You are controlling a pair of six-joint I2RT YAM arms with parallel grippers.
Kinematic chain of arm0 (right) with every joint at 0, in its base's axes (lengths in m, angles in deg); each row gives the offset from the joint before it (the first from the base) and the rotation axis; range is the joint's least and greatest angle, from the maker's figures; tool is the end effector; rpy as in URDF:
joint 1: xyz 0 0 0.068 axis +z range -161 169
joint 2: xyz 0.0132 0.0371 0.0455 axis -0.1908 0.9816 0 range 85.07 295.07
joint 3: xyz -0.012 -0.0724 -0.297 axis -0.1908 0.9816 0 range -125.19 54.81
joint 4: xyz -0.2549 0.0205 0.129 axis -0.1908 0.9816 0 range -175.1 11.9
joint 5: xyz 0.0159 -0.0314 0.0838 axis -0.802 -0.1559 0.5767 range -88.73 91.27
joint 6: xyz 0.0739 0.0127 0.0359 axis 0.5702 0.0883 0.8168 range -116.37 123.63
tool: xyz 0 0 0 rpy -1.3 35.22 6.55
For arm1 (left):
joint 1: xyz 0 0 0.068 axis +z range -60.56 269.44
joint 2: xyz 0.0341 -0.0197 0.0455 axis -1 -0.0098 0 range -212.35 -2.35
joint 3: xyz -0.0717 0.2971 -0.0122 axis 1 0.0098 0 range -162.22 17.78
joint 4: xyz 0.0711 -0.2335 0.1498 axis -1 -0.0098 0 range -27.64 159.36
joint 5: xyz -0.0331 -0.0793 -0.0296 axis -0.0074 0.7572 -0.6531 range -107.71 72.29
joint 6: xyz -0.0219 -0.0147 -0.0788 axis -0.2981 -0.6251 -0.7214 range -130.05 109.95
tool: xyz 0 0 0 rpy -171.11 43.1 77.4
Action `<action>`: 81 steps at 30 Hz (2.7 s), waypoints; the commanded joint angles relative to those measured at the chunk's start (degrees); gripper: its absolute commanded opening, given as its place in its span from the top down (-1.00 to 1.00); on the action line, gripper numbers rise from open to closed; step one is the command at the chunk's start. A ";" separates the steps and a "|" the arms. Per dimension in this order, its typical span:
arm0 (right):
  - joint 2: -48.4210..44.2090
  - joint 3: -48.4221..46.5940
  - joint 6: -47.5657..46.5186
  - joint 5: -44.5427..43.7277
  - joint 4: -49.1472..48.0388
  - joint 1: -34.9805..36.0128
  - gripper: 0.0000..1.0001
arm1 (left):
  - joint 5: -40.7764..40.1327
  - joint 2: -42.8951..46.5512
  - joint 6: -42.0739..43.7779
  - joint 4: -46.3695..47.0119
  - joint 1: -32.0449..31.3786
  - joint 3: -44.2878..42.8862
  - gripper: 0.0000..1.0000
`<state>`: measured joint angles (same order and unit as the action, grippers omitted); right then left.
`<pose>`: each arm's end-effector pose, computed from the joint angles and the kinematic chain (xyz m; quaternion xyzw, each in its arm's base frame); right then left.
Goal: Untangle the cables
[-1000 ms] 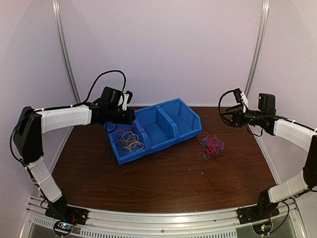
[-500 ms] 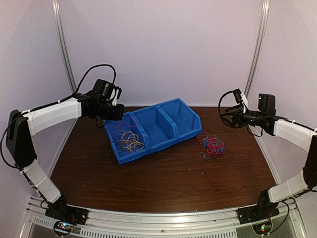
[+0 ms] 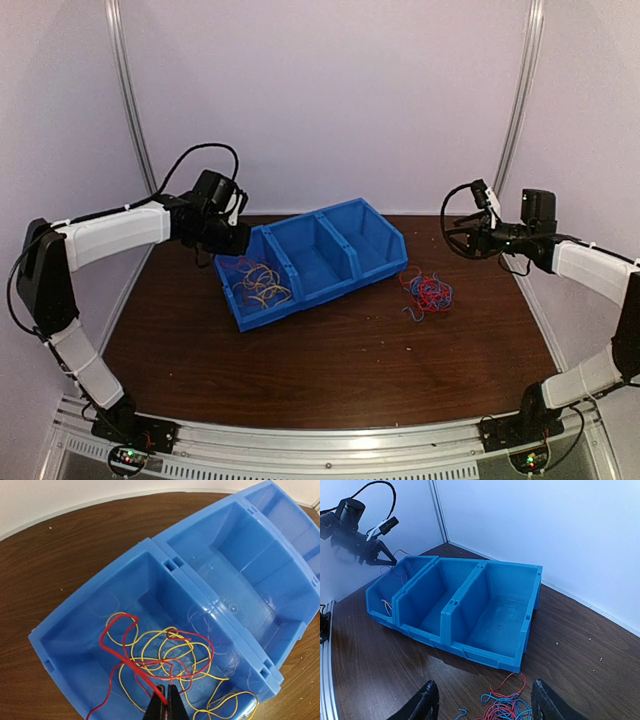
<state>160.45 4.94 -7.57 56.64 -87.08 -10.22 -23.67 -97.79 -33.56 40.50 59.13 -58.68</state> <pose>0.3205 0.0641 0.2932 -0.3306 0.7100 0.3429 0.5186 0.3687 -0.2067 0.2704 0.0366 0.9313 -0.1193 0.3423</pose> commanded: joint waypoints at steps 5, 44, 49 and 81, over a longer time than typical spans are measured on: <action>0.60 0.34 -0.03 0.65 -0.83 -0.07 -0.27 | 3.81 -5.85 2.20 -0.58 0.07 -4.49 1.00; 2.50 -0.37 -1.10 0.07 0.53 -0.07 -0.28 | 1.65 9.38 10.29 5.56 -0.02 -3.14 0.01; 2.63 -0.32 -1.10 -0.05 0.55 -0.07 -0.28 | -2.06 3.54 4.79 -0.99 -0.01 -6.66 -0.03; 2.76 -0.56 -2.09 1.05 1.45 -0.07 -0.28 | -9.89 -12.77 -16.79 3.90 -0.98 -7.40 1.00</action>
<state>163.38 4.94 -8.88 56.78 -85.75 -10.22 -32.41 -113.44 -51.02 41.77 57.89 -64.21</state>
